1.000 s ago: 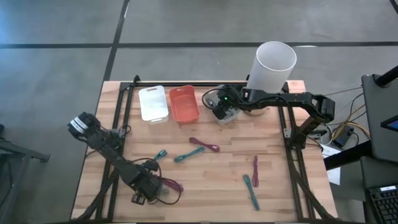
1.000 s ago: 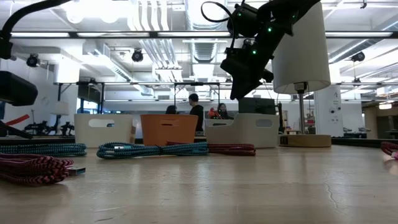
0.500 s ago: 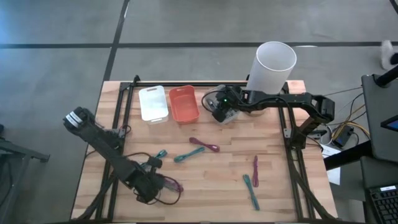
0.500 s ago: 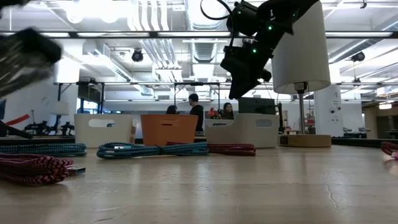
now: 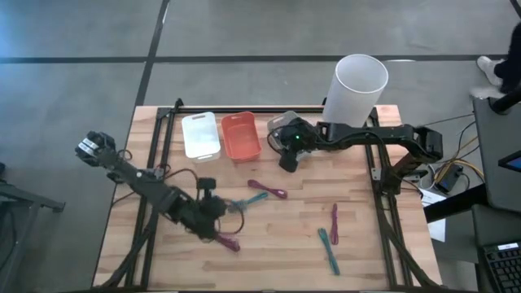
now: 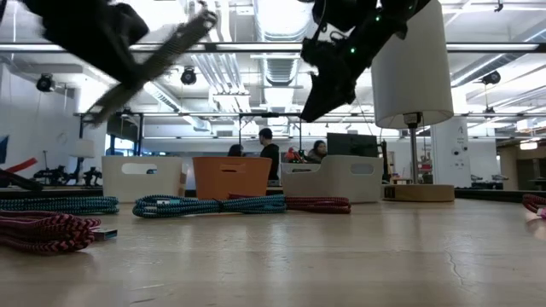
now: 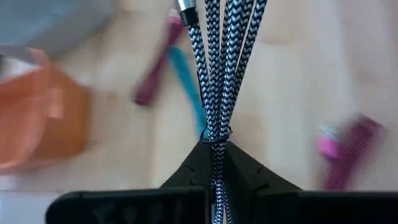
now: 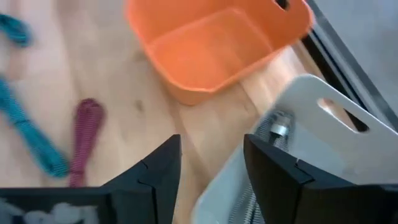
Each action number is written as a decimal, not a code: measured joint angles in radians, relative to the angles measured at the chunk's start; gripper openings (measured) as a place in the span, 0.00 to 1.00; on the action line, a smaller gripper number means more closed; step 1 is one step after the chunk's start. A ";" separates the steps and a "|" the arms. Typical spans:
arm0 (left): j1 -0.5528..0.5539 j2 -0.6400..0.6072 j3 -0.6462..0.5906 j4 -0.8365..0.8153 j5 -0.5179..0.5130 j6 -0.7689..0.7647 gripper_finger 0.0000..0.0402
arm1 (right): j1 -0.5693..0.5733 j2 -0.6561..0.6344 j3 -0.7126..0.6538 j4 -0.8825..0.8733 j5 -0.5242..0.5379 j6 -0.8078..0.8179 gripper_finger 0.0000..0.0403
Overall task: Pick & Place USB Port
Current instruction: Put the black and white USB cable into the gray bin
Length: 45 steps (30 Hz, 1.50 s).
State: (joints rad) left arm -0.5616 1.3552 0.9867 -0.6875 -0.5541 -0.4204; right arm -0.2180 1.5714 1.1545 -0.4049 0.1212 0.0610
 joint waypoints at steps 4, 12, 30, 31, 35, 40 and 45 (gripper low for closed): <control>0.089 -0.002 0.000 0.035 -0.043 0.070 0.06 | 0.034 -0.026 0.000 0.001 -0.033 -0.042 0.46; 0.234 -0.002 -0.001 0.156 -0.043 0.232 0.07 | 0.119 -0.054 0.000 0.134 -0.182 -0.148 0.44; 0.285 -0.053 -0.002 0.478 -0.068 0.483 0.05 | 0.195 -0.051 0.000 0.339 -0.264 -0.245 0.43; 0.286 -0.053 -0.002 0.481 -0.068 0.490 0.05 | 0.195 -0.051 -0.001 0.352 -0.279 -0.244 0.43; 0.289 -0.050 -0.002 0.502 -0.068 0.499 0.05 | 0.195 -0.051 -0.001 0.420 -0.284 -0.216 0.43; 0.307 -0.049 -0.002 0.535 -0.088 0.501 0.05 | 0.195 -0.050 -0.001 0.460 -0.287 -0.226 0.42; 0.322 -0.049 -0.002 0.559 -0.090 0.524 0.05 | 0.194 -0.050 -0.001 0.465 -0.287 -0.226 0.42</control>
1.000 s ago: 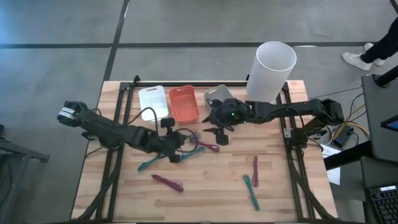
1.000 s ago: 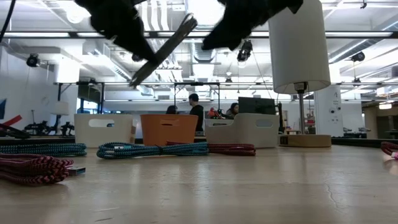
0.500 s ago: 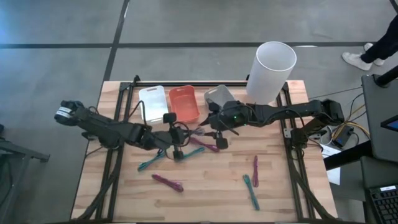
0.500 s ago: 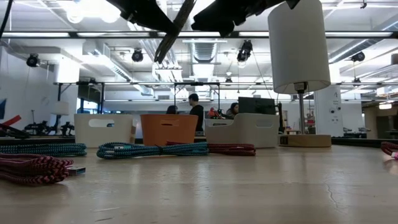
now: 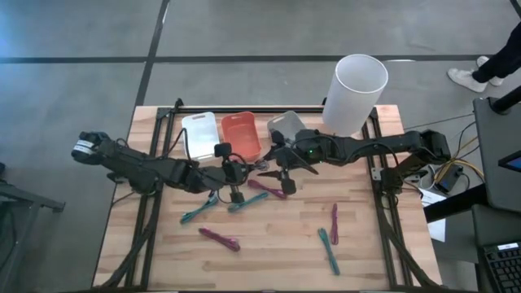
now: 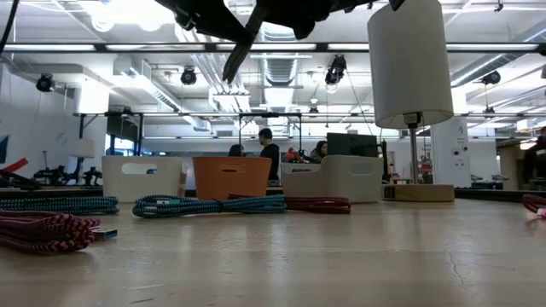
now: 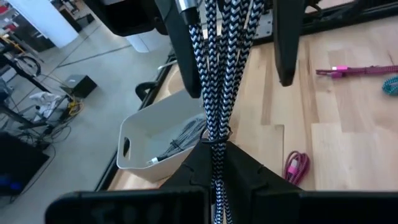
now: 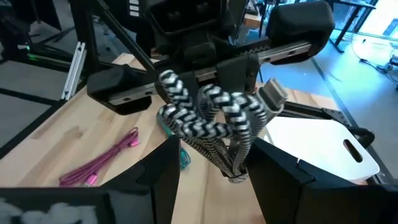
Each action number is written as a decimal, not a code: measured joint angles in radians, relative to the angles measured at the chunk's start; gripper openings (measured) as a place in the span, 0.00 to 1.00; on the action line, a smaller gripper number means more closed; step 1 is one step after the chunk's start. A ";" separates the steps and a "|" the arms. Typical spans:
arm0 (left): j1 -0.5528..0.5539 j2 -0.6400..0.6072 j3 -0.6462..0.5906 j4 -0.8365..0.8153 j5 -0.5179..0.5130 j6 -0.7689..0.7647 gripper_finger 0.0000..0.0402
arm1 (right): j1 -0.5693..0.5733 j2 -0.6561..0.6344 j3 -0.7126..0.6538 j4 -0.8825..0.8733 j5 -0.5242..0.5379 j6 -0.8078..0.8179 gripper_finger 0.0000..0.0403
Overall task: Pick & Place USB Port
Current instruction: Put the black and white USB cable into the gray bin
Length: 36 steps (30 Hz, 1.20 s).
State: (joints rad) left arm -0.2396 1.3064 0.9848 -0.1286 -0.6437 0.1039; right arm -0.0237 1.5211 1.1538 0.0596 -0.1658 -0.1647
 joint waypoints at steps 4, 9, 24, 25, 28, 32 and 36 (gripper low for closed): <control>0.002 0.000 -0.001 0.005 0.000 0.001 0.06 | 0.000 0.000 0.000 0.007 0.000 -0.001 0.42; 0.002 0.000 -0.008 0.005 0.000 0.001 0.05 | 0.000 0.000 0.000 0.007 0.001 -0.002 0.36; 0.001 0.000 -0.008 0.009 0.003 0.001 0.07 | -0.001 0.000 0.000 0.007 0.012 0.032 0.09; 0.001 0.000 -0.008 0.009 0.003 0.001 0.07 | -0.001 0.000 0.000 0.007 0.012 0.034 0.08; 0.001 0.000 -0.008 0.012 0.003 0.001 0.07 | -0.001 0.000 0.000 0.007 0.012 0.034 0.08; 0.001 0.001 -0.008 0.015 0.002 0.001 0.10 | -0.001 0.000 0.000 0.007 0.012 0.036 0.08; 0.002 0.001 -0.008 0.016 0.000 -0.004 0.14 | -0.001 0.000 0.000 0.003 0.012 0.054 0.08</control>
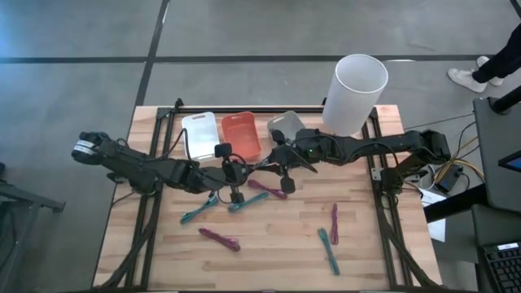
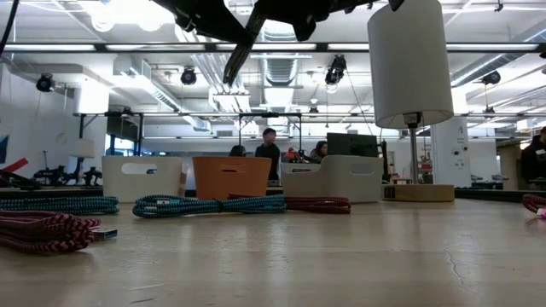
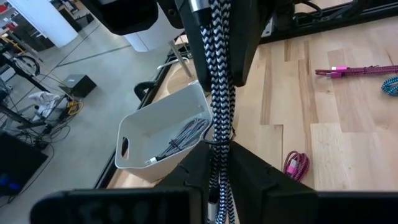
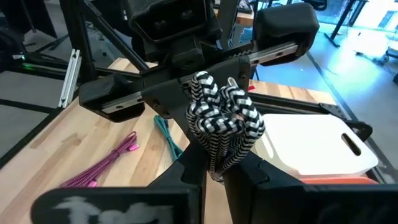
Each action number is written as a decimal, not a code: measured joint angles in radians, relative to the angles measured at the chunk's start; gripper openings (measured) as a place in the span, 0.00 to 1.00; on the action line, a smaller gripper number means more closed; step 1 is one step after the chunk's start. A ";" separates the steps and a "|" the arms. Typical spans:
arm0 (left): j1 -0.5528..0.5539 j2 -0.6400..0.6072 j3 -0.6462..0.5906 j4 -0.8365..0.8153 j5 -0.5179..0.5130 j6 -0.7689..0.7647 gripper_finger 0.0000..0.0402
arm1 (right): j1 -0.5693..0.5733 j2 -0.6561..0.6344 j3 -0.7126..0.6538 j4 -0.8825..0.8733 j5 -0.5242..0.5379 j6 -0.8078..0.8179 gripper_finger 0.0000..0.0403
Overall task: Pick & Place USB Port
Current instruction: Put the black and white USB cable into the gray bin
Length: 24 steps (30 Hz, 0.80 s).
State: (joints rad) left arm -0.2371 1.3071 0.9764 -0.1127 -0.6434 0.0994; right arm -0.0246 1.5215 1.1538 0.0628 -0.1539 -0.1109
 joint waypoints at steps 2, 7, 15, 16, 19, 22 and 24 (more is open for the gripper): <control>0.000 0.000 0.000 0.000 0.000 0.000 0.17 | 0.000 0.000 0.000 -0.006 0.000 0.022 0.07; 0.000 0.000 0.000 0.000 0.000 -0.002 0.27 | 0.000 0.000 0.000 -0.044 0.003 0.041 0.07; 0.001 0.000 0.000 0.005 -0.011 -0.009 0.41 | 0.000 0.001 0.000 -0.169 0.250 0.094 0.07; 0.001 0.000 0.000 0.005 -0.011 -0.013 0.42 | 0.000 0.001 0.000 -0.188 0.302 0.101 0.07; 0.001 0.000 0.000 0.004 -0.011 -0.016 0.42 | 0.000 0.001 0.000 -0.252 0.479 0.128 0.07; 0.001 0.000 0.000 0.002 -0.010 -0.017 0.42 | -0.005 0.001 0.000 -0.322 0.651 0.156 0.07; 0.001 0.000 0.000 0.002 -0.009 -0.018 0.42 | -0.020 0.001 0.007 -0.383 0.704 0.203 0.07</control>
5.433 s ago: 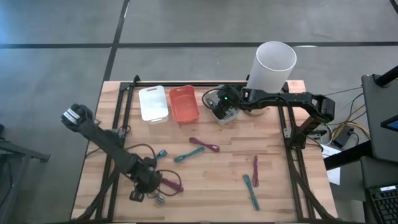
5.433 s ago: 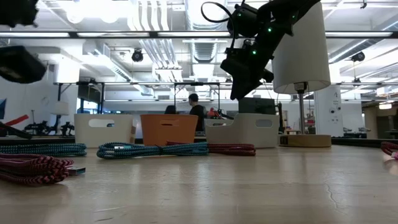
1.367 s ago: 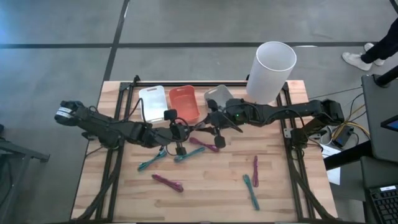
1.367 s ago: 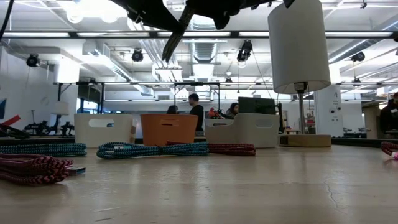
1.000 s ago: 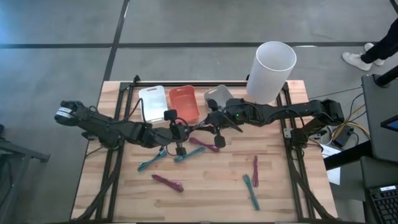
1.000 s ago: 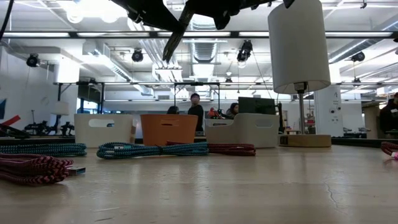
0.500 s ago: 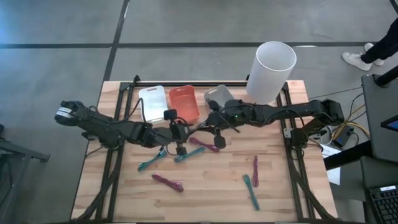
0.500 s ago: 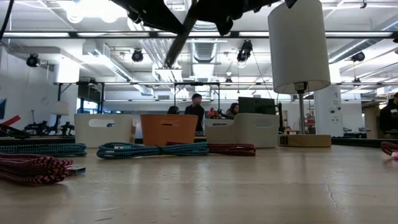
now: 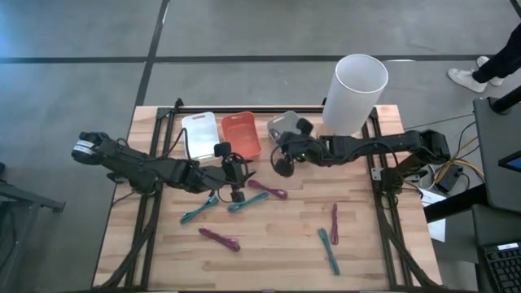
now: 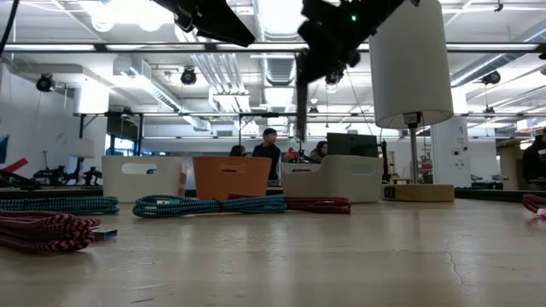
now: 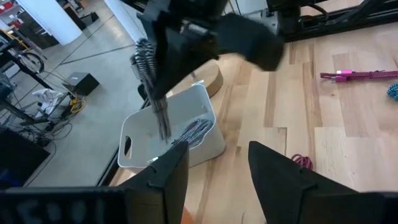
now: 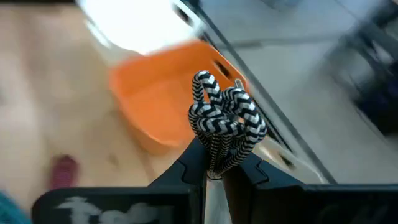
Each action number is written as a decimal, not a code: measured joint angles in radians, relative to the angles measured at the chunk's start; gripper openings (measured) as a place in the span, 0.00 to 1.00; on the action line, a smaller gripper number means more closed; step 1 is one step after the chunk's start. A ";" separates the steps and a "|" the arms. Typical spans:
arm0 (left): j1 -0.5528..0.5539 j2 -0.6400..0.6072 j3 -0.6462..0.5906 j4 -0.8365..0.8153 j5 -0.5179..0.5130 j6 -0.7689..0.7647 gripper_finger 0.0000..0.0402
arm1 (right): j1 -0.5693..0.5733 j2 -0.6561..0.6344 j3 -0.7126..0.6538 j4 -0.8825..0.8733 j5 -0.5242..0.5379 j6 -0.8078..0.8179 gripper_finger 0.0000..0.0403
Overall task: Pick & Place USB Port
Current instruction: Put the black and white USB cable into the gray bin
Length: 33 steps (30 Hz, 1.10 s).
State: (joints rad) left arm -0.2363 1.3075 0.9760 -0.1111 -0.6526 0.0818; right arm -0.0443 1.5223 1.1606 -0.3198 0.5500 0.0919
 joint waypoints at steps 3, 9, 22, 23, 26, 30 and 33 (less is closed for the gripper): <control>0.001 0.000 0.000 -0.001 0.002 0.000 0.42 | -0.047 0.000 0.034 -0.115 -0.040 0.126 0.07; 0.002 0.000 0.000 -0.001 0.004 0.000 0.42 | -0.180 0.000 0.063 -0.210 -0.153 0.209 0.07; 0.003 0.000 0.000 -0.001 0.004 -0.006 0.42 | -0.337 0.087 0.055 -0.284 -0.387 0.249 0.07; 0.003 0.000 0.000 -0.001 0.004 -0.006 0.42 | -0.337 0.097 0.054 -0.286 -0.390 0.249 0.07; 0.003 0.000 0.000 -0.001 0.004 -0.006 0.42 | -0.335 0.117 0.054 -0.283 -0.395 0.249 0.07; 0.003 0.000 0.000 -0.001 0.004 -0.007 0.42 | -0.336 0.124 0.059 -0.283 -0.400 0.249 0.07; 0.003 0.000 0.000 -0.001 0.004 -0.009 0.42 | -0.337 0.124 0.061 -0.284 -0.402 0.248 0.09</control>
State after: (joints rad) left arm -0.2329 1.3071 0.9756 -0.1123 -0.6483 0.0727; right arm -0.3809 1.6466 1.2217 -0.6041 0.1482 0.3394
